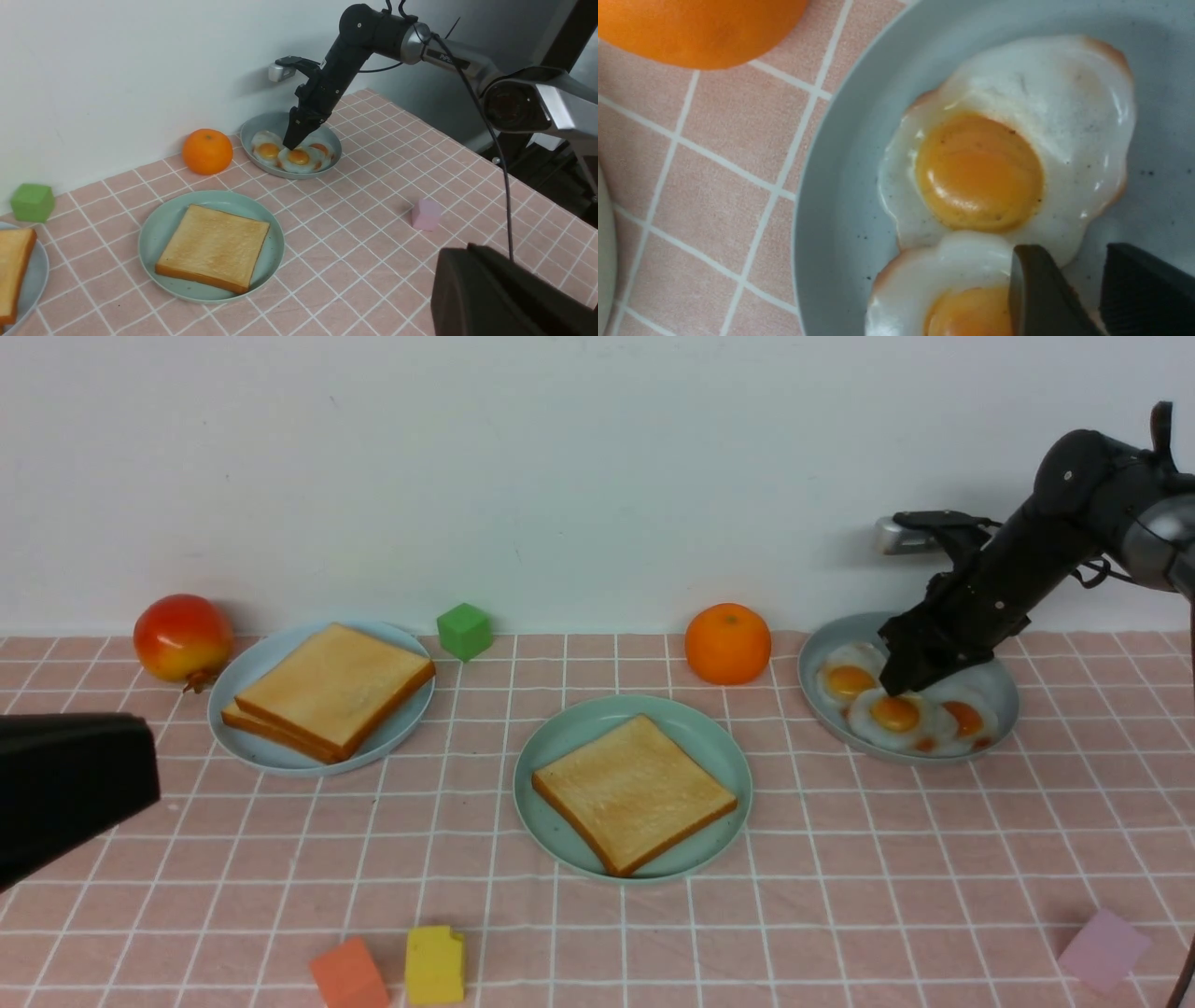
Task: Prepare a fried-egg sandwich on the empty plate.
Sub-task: Use the right arm to grab a fried egg, then use the right arm to place the fried egg on the slice of bread in the middle
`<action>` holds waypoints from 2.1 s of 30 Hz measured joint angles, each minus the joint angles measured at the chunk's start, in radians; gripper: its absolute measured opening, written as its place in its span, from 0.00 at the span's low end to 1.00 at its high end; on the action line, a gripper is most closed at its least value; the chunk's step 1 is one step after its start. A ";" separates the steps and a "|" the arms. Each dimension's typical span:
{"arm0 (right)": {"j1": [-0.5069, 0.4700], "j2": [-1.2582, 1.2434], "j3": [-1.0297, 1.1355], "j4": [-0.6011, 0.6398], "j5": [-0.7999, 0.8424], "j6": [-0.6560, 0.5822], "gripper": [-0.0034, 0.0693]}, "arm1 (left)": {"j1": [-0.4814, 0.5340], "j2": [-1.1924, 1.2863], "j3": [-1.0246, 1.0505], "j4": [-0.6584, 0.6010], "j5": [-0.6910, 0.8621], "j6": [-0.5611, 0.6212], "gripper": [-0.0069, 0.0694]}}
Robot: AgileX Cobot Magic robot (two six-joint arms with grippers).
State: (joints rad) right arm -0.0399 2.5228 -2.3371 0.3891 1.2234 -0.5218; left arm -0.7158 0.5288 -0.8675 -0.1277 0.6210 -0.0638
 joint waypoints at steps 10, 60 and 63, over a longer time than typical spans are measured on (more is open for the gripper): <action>0.000 0.000 0.000 0.003 0.005 0.000 0.08 | 0.000 0.000 0.000 0.029 -0.001 0.000 0.08; 0.488 -0.421 0.618 -0.038 -0.490 0.191 0.06 | 0.000 0.040 0.000 0.227 0.156 -0.164 0.09; 0.488 -0.403 0.618 -0.034 -0.502 0.192 0.07 | 0.000 0.040 0.000 0.227 0.157 -0.164 0.09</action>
State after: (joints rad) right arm 0.4481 2.1203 -1.7191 0.3552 0.7215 -0.3300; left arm -0.7158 0.5693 -0.8675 0.0991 0.7783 -0.2276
